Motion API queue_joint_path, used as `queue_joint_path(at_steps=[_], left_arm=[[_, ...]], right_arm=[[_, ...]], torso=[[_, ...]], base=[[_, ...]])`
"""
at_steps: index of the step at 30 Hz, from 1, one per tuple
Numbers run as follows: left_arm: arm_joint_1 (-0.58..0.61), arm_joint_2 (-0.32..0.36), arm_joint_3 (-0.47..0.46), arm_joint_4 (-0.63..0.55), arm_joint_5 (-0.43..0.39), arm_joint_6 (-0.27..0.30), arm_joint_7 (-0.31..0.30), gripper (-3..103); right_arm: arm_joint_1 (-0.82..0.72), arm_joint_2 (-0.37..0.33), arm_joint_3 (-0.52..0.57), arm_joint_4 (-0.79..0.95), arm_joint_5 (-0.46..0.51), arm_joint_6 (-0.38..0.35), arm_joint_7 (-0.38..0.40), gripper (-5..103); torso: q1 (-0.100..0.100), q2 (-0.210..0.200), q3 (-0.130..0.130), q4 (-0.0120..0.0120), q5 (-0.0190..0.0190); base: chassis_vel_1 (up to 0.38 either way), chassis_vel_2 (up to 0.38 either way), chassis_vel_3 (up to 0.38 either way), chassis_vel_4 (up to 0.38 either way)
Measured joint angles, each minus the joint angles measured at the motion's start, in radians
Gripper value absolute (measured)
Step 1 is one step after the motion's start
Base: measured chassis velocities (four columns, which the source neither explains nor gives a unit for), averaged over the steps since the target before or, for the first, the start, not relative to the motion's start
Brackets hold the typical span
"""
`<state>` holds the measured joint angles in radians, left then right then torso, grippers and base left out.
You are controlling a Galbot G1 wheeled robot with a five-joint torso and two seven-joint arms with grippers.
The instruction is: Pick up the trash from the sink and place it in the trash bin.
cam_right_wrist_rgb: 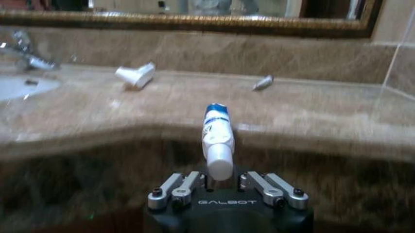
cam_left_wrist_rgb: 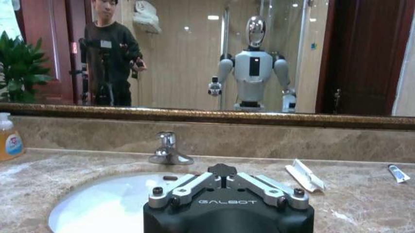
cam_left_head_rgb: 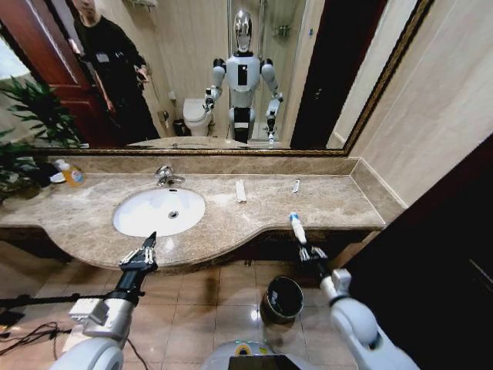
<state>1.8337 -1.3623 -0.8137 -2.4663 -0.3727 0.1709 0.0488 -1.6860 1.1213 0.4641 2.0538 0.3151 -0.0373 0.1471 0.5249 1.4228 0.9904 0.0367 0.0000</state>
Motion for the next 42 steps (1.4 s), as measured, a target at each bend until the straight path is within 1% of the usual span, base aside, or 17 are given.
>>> queue_joint_path(at_steps=[1, 4, 6, 7, 11, 13, 14, 16, 17, 20, 22, 23, 26, 36, 39, 40, 42], left_arm=[[0.000, 0.000, 0.000, 0.000, 0.000, 0.000, 0.000, 0], [0.000, 0.000, 0.000, 0.000, 0.000, 0.000, 0.000, 0], [0.000, 0.000, 0.000, 0.000, 0.000, 0.000, 0.000, 0], [0.000, 0.000, 0.000, 0.000, 0.000, 0.000, 0.000, 0], [0.000, 0.000, 0.000, 0.000, 0.000, 0.000, 0.000, 0], [0.000, 0.000, 0.000, 0.000, 0.000, 0.000, 0.000, 0], [0.000, 0.000, 0.000, 0.000, 0.000, 0.000, 0.000, 0], [0.000, 0.000, 0.000, 0.000, 0.000, 0.000, 0.000, 0], [0.000, 0.000, 0.000, 0.000, 0.000, 0.000, 0.000, 0], [0.000, 0.000, 0.000, 0.000, 0.000, 0.000, 0.000, 0], [0.000, 0.000, 0.000, 0.000, 0.000, 0.000, 0.000, 0], [0.000, 0.000, 0.000, 0.000, 0.000, 0.000, 0.000, 0], [0.000, 0.000, 0.000, 0.000, 0.000, 0.000, 0.000, 0], [0.000, 0.000, 0.000, 0.000, 0.000, 0.000, 0.000, 0], [0.000, 0.000, 0.000, 0.000, 0.000, 0.000, 0.000, 0], [0.000, 0.000, 0.000, 0.000, 0.000, 0.000, 0.000, 0], [0.000, 0.000, 0.000, 0.000, 0.000, 0.000, 0.000, 0]], right_arm=[[0.000, 0.000, 0.000, 0.000, 0.000, 0.000, 0.000, 23], [-0.070, 0.015, -0.014, -0.021, -0.030, 0.059, -0.009, 23], [-0.078, 0.019, -0.018, -0.033, -0.037, 0.069, -0.013, 23], [-0.083, 0.030, -0.026, -0.066, -0.053, 0.092, -0.018, 23], [-0.071, 0.047, -0.041, -0.131, -0.070, 0.109, -0.024, 23], [-0.030, 0.068, -0.057, -0.236, -0.084, 0.117, -0.028, 23], [-0.030, 0.068, -0.057, -0.236, -0.084, 0.117, -0.028, 23], [0.018, 0.086, -0.068, -0.332, -0.098, 0.131, -0.034, 23], [0.018, 0.086, -0.068, -0.332, -0.098, 0.131, -0.034, 23], [0.078, 0.108, -0.076, -0.446, -0.112, 0.145, -0.040, 23], [0.124, 0.129, -0.083, -0.545, -0.134, 0.162, -0.041, 23], [0.124, 0.129, -0.083, -0.545, -0.134, 0.162, -0.041, 23], [0.169, 0.149, -0.089, -0.668, -0.175, 0.185, -0.055, 23], [0.249, 0.201, -0.088, -0.873, -0.235, 0.215, -0.074, 23], [0.295, 0.235, -0.083, -0.969, -0.271, 0.227, -0.081, 23], [0.295, 0.235, -0.083, -0.969, -0.271, 0.227, -0.081, 23], [0.328, 0.256, -0.074, -1.038, -0.309, 0.238, -0.082, 23]], torso=[[0.000, 0.000, 0.000, 0.0000, 0.0000], [0.000, 0.000, 0.000, 0.0000, -0.0001], [0.000, 0.000, 0.000, 0.0000, -0.0002], [0.000, 0.000, 0.000, 0.0000, -0.0001], [0.000, 0.000, 0.000, 0.0000, 0.0000], [0.000, 0.000, 0.000, 0.0000, 0.0000], [0.000, 0.000, 0.000, 0.0000, 0.0000], [0.000, 0.000, 0.000, 0.0000, 0.0000], [0.000, 0.000, 0.000, 0.0000, 0.0000], [0.000, 0.000, 0.000, 0.0001, 0.0001], [0.000, 0.000, 0.000, 0.0001, 0.0000], [0.000, 0.000, 0.000, 0.0001, 0.0000], [0.000, 0.000, 0.000, 0.0001, 0.0000], [0.000, 0.000, 0.000, 0.0000, 0.0000], [0.000, 0.000, 0.000, 0.0001, 0.0001], [0.000, 0.000, 0.000, 0.0001, 0.0001], [0.000, 0.000, 0.000, 0.0000, -0.0001]], base=[[0.000, 0.000, 0.000, 0.000], [0.000, 0.000, 0.000, 0.000], [0.000, 0.000, 0.000, 0.000], [0.000, 0.000, 0.000, 0.000], [0.000, 0.000, 0.000, 0.000], [0.000, 0.000, 0.000, 0.000], [0.000, 0.000, 0.000, 0.000], [0.000, 0.000, 0.000, 0.000], [0.000, 0.000, 0.000, 0.000], [0.000, 0.000, 0.000, 0.000], [0.000, 0.000, 0.000, 0.000], [0.000, 0.000, 0.000, 0.000], [0.000, 0.000, 0.000, 0.000], [0.000, 0.000, 0.000, 0.000], [0.000, 0.000, 0.000, 0.000], [0.000, 0.000, 0.000, 0.000], [0.000, 0.000, 0.000, 0.000]])
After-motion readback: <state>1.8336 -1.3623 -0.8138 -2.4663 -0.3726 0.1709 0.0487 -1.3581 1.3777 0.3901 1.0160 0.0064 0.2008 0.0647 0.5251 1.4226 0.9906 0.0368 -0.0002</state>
